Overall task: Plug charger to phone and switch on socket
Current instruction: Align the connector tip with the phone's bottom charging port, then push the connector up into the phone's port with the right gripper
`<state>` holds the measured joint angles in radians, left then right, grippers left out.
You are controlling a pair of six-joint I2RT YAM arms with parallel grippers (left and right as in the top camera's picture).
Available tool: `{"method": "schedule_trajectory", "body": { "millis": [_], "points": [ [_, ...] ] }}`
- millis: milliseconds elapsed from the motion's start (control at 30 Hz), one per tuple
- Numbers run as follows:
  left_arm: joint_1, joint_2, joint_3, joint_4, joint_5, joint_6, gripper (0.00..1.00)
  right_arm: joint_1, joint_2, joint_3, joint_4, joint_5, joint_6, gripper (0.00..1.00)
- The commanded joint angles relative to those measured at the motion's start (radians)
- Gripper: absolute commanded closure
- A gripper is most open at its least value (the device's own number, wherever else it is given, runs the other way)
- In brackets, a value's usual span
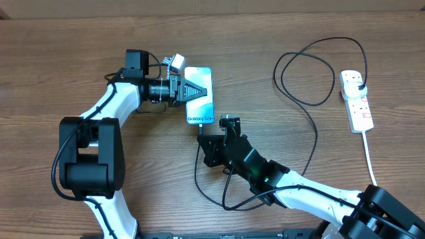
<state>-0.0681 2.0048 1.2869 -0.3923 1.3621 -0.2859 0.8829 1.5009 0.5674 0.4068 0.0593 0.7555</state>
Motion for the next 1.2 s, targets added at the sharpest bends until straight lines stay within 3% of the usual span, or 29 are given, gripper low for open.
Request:
{"method": "schedule_trajectory", "body": {
  "millis": [0, 300, 500, 1167],
  "points": [
    [-0.005, -0.016, 0.000, 0.001, 0.054, 0.001, 0.96, -0.010, 0.003, -0.003, 0.003, 0.029, 0.003, 0.96],
    [-0.005, -0.016, 0.000, 0.001, 0.065, 0.002, 0.96, -0.010, 0.003, -0.003, 0.008, 0.034, 0.007, 0.96],
    [-0.005, -0.016, 0.000, 0.001, 0.069, 0.002, 0.96, -0.036, 0.003, -0.003, 0.008, 0.020, 0.138, 0.96],
    [-0.005, -0.016, 0.000, 0.001, 0.068, 0.002, 0.96, -0.054, 0.003, 0.064, -0.005, -0.028, 0.127, 0.96]
  ]
}}
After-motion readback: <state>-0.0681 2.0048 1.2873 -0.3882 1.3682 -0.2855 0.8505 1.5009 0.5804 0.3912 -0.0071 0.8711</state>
